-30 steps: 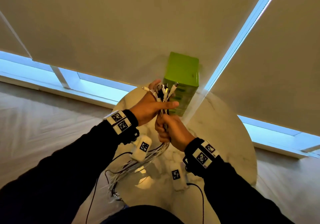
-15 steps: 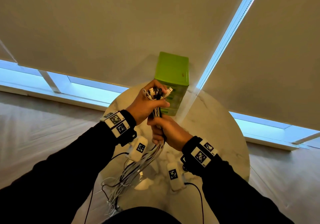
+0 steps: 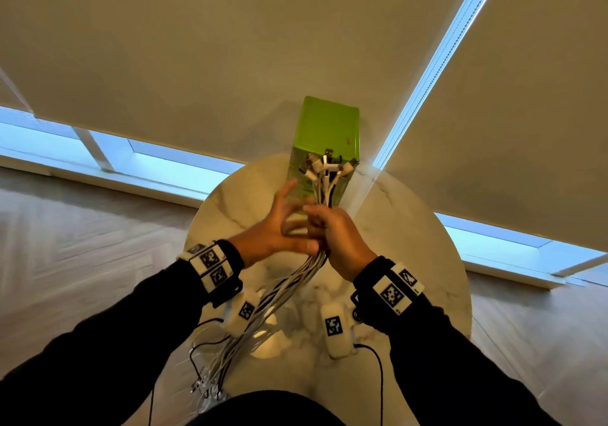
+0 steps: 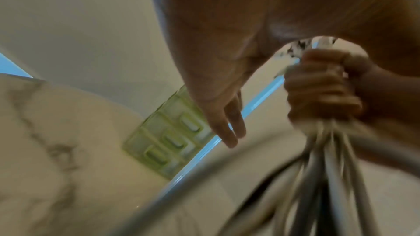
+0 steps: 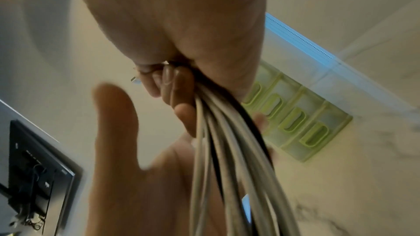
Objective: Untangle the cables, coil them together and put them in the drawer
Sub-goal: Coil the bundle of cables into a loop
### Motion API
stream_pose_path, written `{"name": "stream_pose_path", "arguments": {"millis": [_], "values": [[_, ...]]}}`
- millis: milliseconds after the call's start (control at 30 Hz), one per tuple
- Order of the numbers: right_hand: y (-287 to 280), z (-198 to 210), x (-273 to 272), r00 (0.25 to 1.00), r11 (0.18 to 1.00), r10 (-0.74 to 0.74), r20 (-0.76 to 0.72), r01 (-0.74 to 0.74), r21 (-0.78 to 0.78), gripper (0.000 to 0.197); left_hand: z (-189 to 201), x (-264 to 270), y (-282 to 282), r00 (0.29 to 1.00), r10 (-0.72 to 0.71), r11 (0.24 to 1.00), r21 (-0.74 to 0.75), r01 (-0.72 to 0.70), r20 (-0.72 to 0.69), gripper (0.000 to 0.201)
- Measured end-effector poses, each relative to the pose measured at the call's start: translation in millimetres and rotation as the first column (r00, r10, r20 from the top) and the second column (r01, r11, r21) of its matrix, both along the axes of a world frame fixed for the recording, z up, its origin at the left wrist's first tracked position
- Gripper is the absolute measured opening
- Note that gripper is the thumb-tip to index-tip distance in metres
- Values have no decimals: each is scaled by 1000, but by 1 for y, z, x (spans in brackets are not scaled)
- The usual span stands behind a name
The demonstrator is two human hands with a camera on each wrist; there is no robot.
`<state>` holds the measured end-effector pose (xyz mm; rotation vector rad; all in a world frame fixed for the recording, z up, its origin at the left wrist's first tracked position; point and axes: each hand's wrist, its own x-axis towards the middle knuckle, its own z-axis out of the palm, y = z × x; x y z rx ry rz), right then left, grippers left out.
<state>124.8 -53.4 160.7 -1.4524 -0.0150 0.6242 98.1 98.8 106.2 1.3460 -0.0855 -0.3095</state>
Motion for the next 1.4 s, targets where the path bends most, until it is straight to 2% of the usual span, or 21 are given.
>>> {"name": "stream_pose_path", "arguments": {"millis": [33,67,100,133,167,233,300,333,433,500,567,633,700,833,933,1000,1067,1133,1300,1400], "values": [[-1,3,3,1000,1000,-14,-4,14,14,47,-7,-8,-1,995,-91,993,75,95,-45,118],[-1,5,6,1000,1000,-15,-3,15,20,46,-13,-16,-4,977,-202,960,181,212,-69,97],[0,7,8,1000,1000,-9,3,9,24,44,-18,-23,-8,952,-298,898,317,306,-72,72],[1,9,9,1000,1000,-1,11,1,30,42,-23,-29,-13,944,-325,843,435,316,-54,51],[2,10,10,1000,999,0,11,0,35,40,-27,-35,-20,955,-295,824,497,270,-29,38],[2,11,13,1000,998,-11,-20,12,61,38,-31,-43,-32,994,-103,896,431,109,-38,28],[-1,14,17,997,994,-31,-70,39,106,39,-34,-51,-38,996,41,948,319,-14,-80,30],[-4,16,20,995,990,-50,-87,61,129,40,-35,-55,-38,994,49,947,320,-16,-97,32],[-20,22,37,990,984,-109,-86,120,131,42,-42,-64,-23,987,-73,889,439,129,-141,31],[-31,22,45,992,995,-94,-87,96,21,45,-46,-67,-6,983,-136,872,456,180,-127,38],[-38,16,46,996,989,-15,-90,2,-145,45,-42,-66,9,983,-172,842,509,179,-60,45],[-41,7,41,992,954,93,-84,-113,-278,42,-34,-62,20,977,-212,737,660,147,19,53],[-40,1,34,980,922,185,-68,-197,-333,38,-23,-57,29,965,-255,574,813,95,67,58],[-33,-9,27,956,915,280,-90,-294,-277,30,1,-46,38,916,-386,382,923,52,108,58],[-27,-15,16,893,854,416,-173,-449,-262,29,21,-33,39,878,-464,226,974,-10,116,65],[-25,-20,6,863,840,461,-207,-500,-212,34,26,-25,41,870,-481,120,991,-53,104,56],[-26,-28,-1,842,842,493,-221,-525,-122,42,26,-19,44,872,-479,64,995,-82,103,45],[-26,-33,-6,828,837,523,-202,-543,-62,47,26,-15,45,880,-463,49,995,-90,103,41],[-27,-35,-12,821,822,558,-121,-566,-55,56,29,-10,35,895,-440,-3,996,-85,75,38],[-32,-34,-12,807,803,590,-26,-589,-92,44,29,-6,28,899,-435,-8,998,-62,52,38]]}}
